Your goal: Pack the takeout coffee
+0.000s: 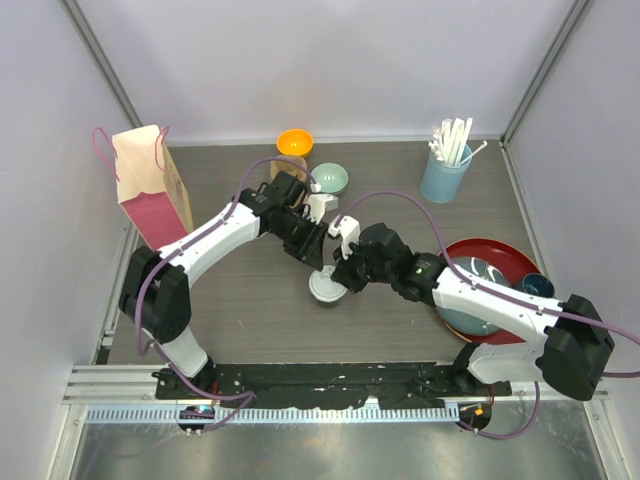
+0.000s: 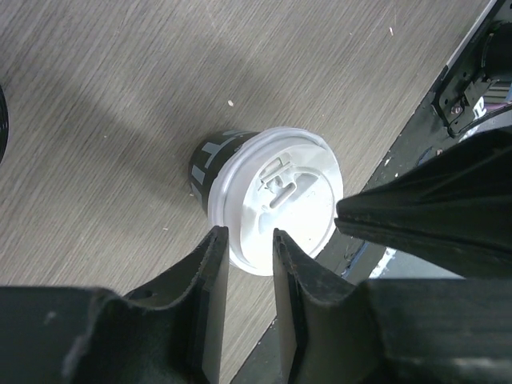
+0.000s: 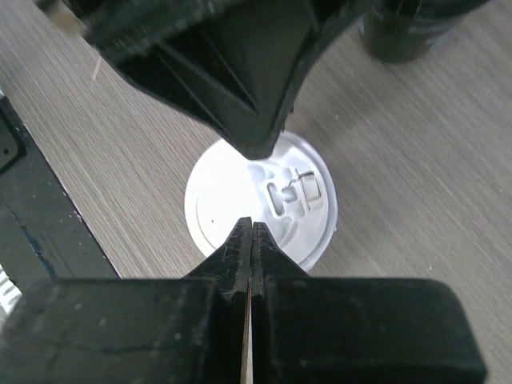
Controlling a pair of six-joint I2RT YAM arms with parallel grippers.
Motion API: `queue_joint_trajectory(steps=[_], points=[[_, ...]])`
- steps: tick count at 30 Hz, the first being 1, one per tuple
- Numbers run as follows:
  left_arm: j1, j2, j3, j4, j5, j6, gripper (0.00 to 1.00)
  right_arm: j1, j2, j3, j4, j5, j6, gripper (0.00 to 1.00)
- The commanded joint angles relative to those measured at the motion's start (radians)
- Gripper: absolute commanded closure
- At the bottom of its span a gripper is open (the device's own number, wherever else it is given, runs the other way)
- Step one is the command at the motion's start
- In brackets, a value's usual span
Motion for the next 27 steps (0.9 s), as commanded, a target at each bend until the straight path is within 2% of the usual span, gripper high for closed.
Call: queue_joint_trajectory(steps=[1, 3, 4, 5, 12, 21, 27], points=[[0.009, -0.068, 0.036, -0.013, 0.003, 0.015, 0.73, 0.004, -0.015, 0.095, 0.005, -0.022, -0.026, 0.99], [0.010, -0.088, 0.041, -0.018, 0.006, 0.011, 0.84, 0.004, -0.017, 0.106, 0.008, -0.029, -0.026, 0.99], [0.010, -0.100, 0.041, -0.021, 0.015, 0.011, 0.97, 0.004, -0.020, 0.109, 0.014, -0.033, -0.017, 0.99], [0.010, -0.113, 0.035, -0.018, 0.047, 0.010, 1.00, 0.004, -0.026, 0.108, 0.024, -0.036, -0.003, 0.99], [0.009, -0.213, -0.106, 0.102, 0.138, -0.012, 1.00, -0.012, -0.058, 0.045, 0.111, -0.058, 0.070, 0.99], [0.003, -0.162, -0.119, 0.125, 0.171, -0.004, 1.00, -0.013, -0.043, 0.049, 0.128, -0.064, 0.080, 0.99], [0.003, -0.075, -0.191, 0.139, 0.137, 0.036, 1.00, -0.019, 0.009, -0.068, 0.191, -0.065, 0.106, 0.99]])
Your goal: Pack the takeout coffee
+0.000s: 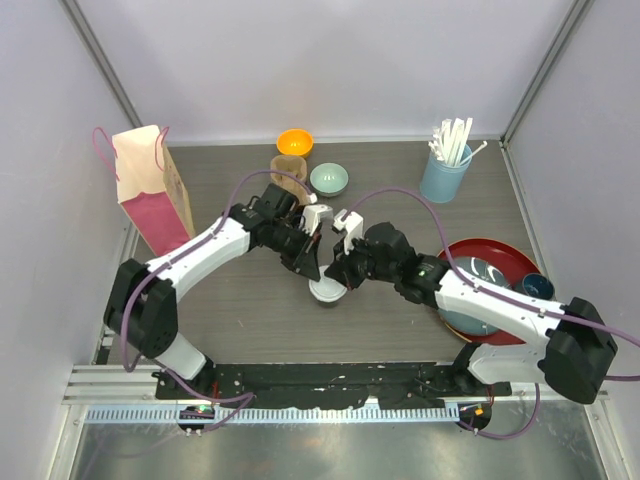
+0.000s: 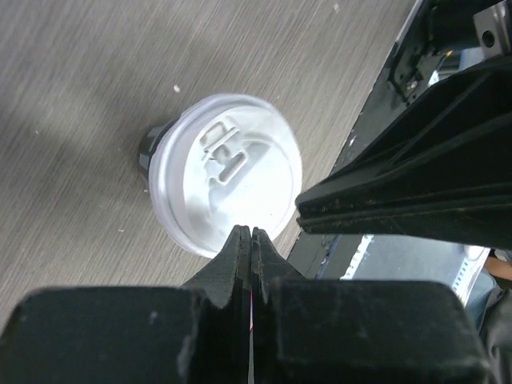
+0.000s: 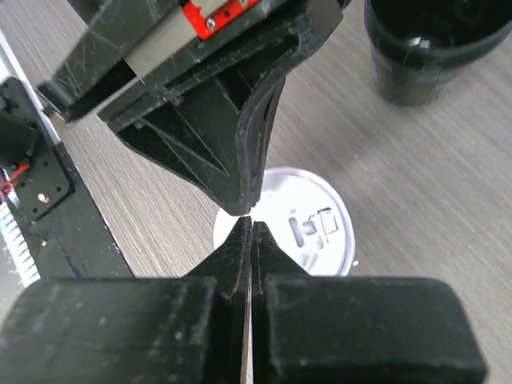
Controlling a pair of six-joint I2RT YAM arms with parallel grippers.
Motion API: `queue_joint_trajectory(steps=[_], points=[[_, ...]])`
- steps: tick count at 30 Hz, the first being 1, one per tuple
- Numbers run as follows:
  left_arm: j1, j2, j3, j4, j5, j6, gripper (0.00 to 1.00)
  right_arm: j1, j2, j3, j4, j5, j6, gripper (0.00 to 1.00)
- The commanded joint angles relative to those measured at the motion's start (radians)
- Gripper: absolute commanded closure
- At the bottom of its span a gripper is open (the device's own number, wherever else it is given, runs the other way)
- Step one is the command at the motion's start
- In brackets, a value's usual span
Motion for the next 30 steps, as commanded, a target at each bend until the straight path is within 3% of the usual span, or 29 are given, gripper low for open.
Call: queue_joint_trajectory(steps=[1, 10, 22, 30], points=[[-0.003, 0.064, -0.035, 0.036, 0.001, 0.033, 1.00, -0.006, 0.043, -0.117, 0.122, -0.016, 0.036, 0.99], [-0.003, 0.031, -0.037, 0.028, -0.027, 0.090, 1.00, -0.021, 0.031, -0.156, 0.125, -0.005, 0.053, 0.99], [0.030, -0.080, 0.018, -0.015, 0.041, 0.078, 1.00, -0.021, 0.014, 0.041, 0.009, -0.064, -0.005, 0.99], [0.070, -0.049, -0.049, 0.042, 0.044, 0.070, 1.00, -0.022, 0.058, 0.021, 0.131, -0.123, 0.024, 0.99]])
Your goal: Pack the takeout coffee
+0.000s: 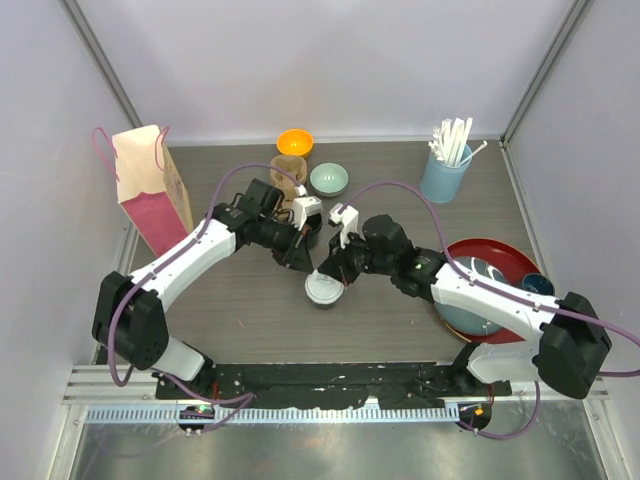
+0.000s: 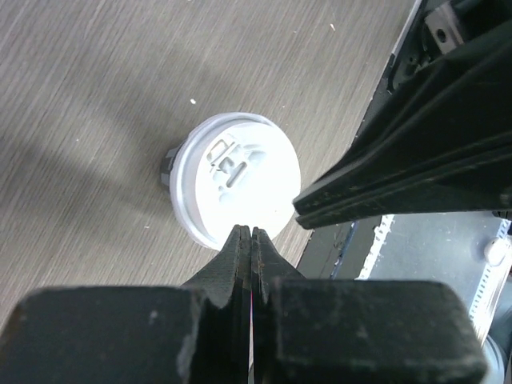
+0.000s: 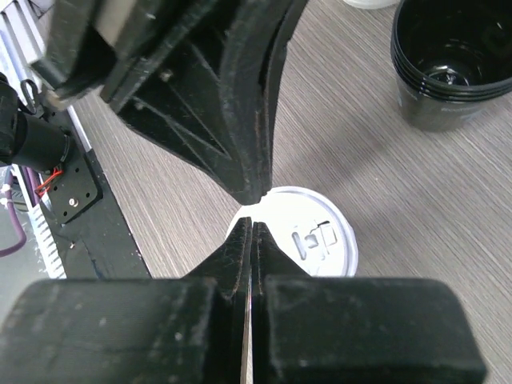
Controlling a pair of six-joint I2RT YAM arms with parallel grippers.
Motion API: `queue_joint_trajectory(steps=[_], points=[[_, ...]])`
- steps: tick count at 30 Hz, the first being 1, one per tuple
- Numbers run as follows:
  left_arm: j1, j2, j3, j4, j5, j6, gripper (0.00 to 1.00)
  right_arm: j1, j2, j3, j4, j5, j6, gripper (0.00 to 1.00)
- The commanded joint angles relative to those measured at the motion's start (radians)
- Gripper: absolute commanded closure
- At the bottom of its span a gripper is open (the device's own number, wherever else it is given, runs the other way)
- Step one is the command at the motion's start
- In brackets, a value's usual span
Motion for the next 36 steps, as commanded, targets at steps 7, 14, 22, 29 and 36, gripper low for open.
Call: queue_joint_trajectory(steps=[7, 14, 22, 29, 36], points=[[0.015, 0.107, -0.061, 0.048, 0.021, 0.022, 1.00, -0.003, 0.073, -0.152, 0.193, -0.033, 0.038, 0.99], [0.013, 0.091, -0.068, 0.061, 0.023, 0.019, 1.00, -0.006, 0.017, -0.216, 0.198, -0.005, 0.063, 0.99], [0.015, 0.022, -0.017, 0.036, 0.061, 0.010, 1.00, -0.006, -0.002, -0.169, 0.141, -0.002, 0.038, 0.99], [0.015, -0.026, 0.040, 0.012, 0.055, 0.005, 1.00, -0.008, -0.028, -0.098, 0.075, 0.001, 0.008, 0.99], [0.049, -0.009, 0.090, -0.037, -0.032, -0.030, 0.99, -0.006, -0.060, 0.012, -0.012, 0.016, -0.031, 0.70]])
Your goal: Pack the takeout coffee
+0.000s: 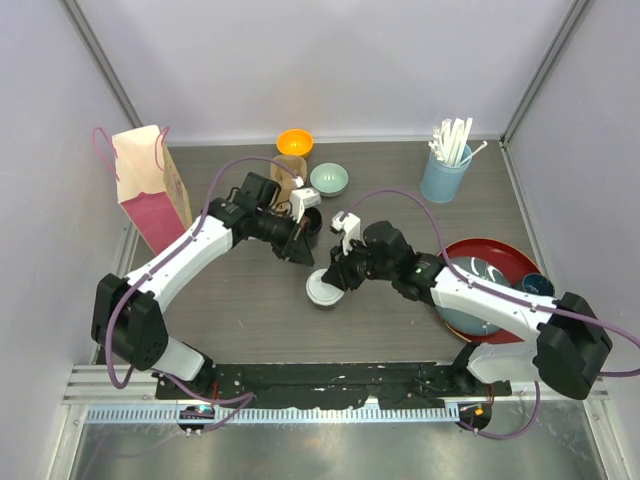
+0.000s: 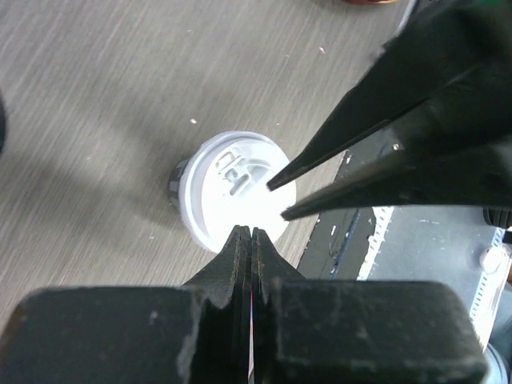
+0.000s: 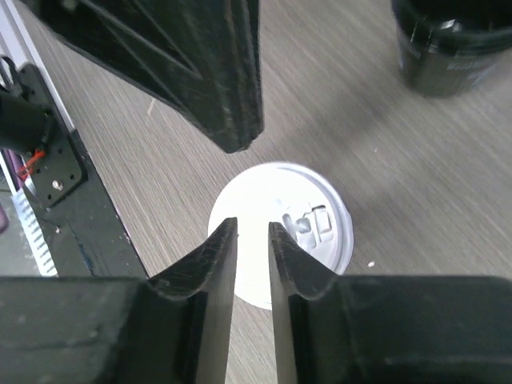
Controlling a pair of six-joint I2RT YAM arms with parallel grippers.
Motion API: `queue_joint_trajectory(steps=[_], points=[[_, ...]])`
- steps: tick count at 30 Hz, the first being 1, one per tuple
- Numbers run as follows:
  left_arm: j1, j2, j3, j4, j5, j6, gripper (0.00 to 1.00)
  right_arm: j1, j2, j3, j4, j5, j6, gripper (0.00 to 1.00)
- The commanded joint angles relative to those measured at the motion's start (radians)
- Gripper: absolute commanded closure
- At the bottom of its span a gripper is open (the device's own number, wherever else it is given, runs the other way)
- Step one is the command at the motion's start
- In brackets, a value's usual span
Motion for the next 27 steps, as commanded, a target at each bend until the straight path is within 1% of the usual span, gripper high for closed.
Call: queue_joint_trajectory(steps=[1, 2, 3, 6, 7, 8, 9, 11, 12, 13, 15, 16, 17, 19, 20, 22, 23, 26, 27], points=[[0.044, 0.000, 0.067, -0.063, -0.083, -0.020, 0.98, -0.002, -0.077, 0.116, -0.046, 0.043, -0.049, 0.67], [0.048, 0.002, 0.073, -0.098, -0.106, -0.022, 0.97, 0.000, -0.080, 0.127, -0.075, 0.092, -0.055, 0.64], [0.052, 0.005, 0.074, -0.112, -0.128, -0.020, 0.93, -0.002, -0.083, 0.138, -0.092, 0.124, -0.072, 0.59], [0.056, 0.000, 0.044, -0.135, -0.146, -0.021, 0.81, -0.002, -0.057, 0.187, -0.184, 0.215, -0.111, 0.52], [0.056, 0.002, 0.016, -0.132, -0.150, -0.020, 0.79, -0.002, -0.045, 0.207, -0.204, 0.217, -0.140, 0.50], [0.056, 0.005, -0.002, -0.126, -0.151, -0.022, 0.78, -0.002, -0.022, 0.211, -0.229, 0.212, -0.151, 0.49], [0.055, 0.011, -0.014, -0.120, -0.150, -0.022, 0.79, -0.002, -0.012, 0.213, -0.232, 0.185, -0.162, 0.45], [0.055, 0.040, -0.045, -0.112, -0.136, -0.022, 0.80, -0.002, 0.008, 0.205, -0.215, 0.168, -0.179, 0.42], [0.055, 0.051, -0.047, -0.111, -0.124, -0.047, 0.82, -0.002, 0.017, 0.204, -0.212, 0.166, -0.181, 0.41], [0.055, 0.063, -0.048, -0.111, -0.113, -0.054, 0.82, -0.002, 0.024, 0.205, -0.203, 0.167, -0.181, 0.37], [0.056, 0.086, -0.051, -0.100, -0.082, -0.067, 0.84, 0.003, 0.037, 0.205, -0.192, 0.163, -0.206, 0.32], [0.056, 0.091, -0.053, -0.085, -0.074, -0.083, 0.84, 0.006, 0.035, 0.198, -0.169, 0.152, -0.213, 0.32], [0.055, 0.092, -0.062, -0.076, -0.067, -0.089, 0.85, 0.018, 0.034, 0.191, -0.157, 0.141, -0.230, 0.33], [0.055, 0.091, -0.077, -0.042, -0.056, -0.106, 0.85, 0.032, 0.025, 0.173, -0.129, 0.126, -0.240, 0.45], [0.056, 0.091, -0.087, -0.036, -0.041, -0.109, 0.85, 0.038, 0.023, 0.168, -0.126, 0.108, -0.245, 0.55], [0.055, 0.094, -0.093, -0.029, -0.031, -0.115, 0.85, 0.041, 0.021, 0.147, -0.114, 0.094, -0.244, 0.65], [0.055, 0.095, -0.093, -0.029, -0.022, -0.115, 0.86, 0.043, 0.021, 0.136, -0.106, 0.082, -0.234, 0.76], [0.055, 0.102, -0.094, -0.026, -0.011, -0.114, 0.86, 0.043, 0.026, 0.083, -0.053, 0.033, -0.210, 0.87], [0.056, 0.102, -0.091, -0.026, -0.022, -0.111, 0.86, 0.043, 0.029, 0.070, -0.043, 0.025, -0.195, 0.88]])
